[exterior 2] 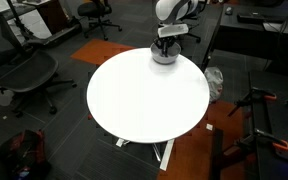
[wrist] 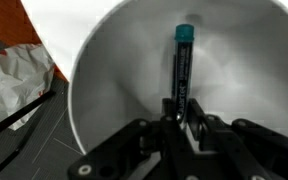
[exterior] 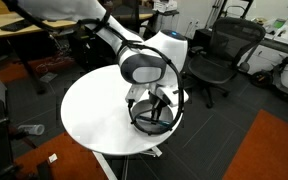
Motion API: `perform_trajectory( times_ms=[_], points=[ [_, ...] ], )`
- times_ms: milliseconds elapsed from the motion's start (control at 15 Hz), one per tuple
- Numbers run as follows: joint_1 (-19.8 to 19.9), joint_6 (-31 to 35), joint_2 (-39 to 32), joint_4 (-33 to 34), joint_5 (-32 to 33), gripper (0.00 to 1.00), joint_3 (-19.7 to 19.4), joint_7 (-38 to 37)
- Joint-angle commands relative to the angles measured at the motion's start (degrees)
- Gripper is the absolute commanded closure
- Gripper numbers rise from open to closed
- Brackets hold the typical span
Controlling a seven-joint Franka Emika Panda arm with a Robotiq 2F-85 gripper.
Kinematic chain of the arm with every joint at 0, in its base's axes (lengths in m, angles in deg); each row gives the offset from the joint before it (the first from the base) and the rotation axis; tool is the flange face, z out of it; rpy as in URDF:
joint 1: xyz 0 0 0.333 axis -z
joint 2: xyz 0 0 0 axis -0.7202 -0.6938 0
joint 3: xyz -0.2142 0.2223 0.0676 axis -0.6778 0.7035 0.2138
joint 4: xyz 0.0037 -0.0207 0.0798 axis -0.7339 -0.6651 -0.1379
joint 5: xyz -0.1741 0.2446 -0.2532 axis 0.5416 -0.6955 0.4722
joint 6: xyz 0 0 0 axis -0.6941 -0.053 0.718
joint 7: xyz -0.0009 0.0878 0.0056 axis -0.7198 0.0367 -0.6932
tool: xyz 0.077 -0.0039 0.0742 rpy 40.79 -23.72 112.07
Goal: Take the marker from the white bowl and put it on the table then put it in the white bowl then put it on the table
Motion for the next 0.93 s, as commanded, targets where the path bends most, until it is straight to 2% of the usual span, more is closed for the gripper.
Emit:
perform_trajectory(
  times_ms=[0,400,867],
  points=[
    [-1.76,0.01,6.38,-4.39,1.83,0.95,-1.52,-0.41],
    [-4.18,4.1,17.04,-11.92,6.86,0.95,-1.45,3.07],
    [-8.04,11.82,28.35,-21.98,13.44,0.95,2.71,12.15]
  ],
)
